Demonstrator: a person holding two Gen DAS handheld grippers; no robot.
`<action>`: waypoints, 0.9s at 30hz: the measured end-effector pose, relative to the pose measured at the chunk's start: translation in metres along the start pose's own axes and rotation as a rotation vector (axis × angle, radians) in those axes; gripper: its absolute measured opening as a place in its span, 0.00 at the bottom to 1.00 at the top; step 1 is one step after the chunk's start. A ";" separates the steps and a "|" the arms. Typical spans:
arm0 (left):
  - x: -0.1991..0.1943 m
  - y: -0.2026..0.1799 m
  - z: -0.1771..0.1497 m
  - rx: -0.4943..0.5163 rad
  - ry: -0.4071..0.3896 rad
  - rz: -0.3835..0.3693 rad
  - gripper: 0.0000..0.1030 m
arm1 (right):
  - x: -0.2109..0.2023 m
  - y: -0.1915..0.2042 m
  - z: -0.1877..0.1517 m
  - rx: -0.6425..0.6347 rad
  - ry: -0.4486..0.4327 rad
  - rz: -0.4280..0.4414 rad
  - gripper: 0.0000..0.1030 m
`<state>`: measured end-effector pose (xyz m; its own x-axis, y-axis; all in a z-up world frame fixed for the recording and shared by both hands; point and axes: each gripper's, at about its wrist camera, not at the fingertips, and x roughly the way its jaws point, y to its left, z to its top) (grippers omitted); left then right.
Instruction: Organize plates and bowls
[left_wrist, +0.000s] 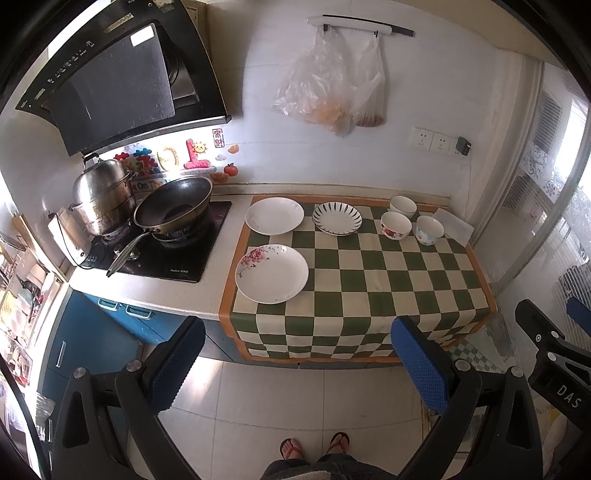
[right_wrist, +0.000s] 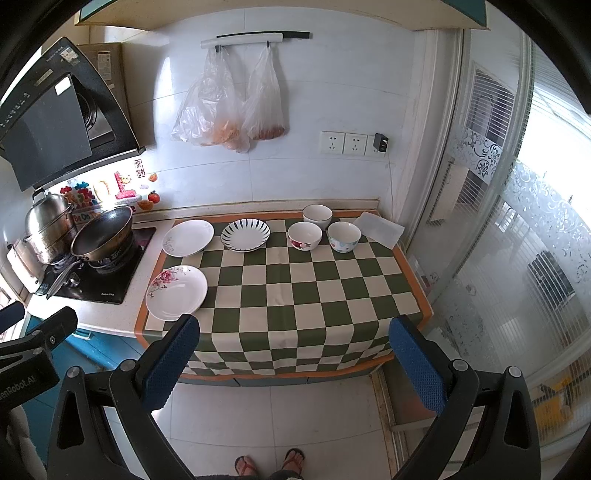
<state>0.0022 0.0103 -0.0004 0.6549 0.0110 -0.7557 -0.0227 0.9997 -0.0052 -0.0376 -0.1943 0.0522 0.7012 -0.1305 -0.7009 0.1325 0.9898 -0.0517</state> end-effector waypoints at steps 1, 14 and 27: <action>0.000 0.000 0.000 0.001 0.000 0.000 1.00 | 0.000 -0.001 0.000 0.001 -0.001 0.000 1.00; 0.053 0.031 -0.008 0.008 -0.109 0.149 1.00 | 0.035 0.026 -0.011 0.059 -0.052 0.071 1.00; 0.165 0.090 0.012 -0.012 -0.040 0.186 1.00 | 0.178 0.114 -0.016 0.063 0.074 0.083 1.00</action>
<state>0.1176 0.1025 -0.1177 0.6682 0.1969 -0.7174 -0.1554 0.9800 0.1242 0.0907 -0.1037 -0.0898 0.6584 -0.0415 -0.7515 0.1216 0.9912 0.0517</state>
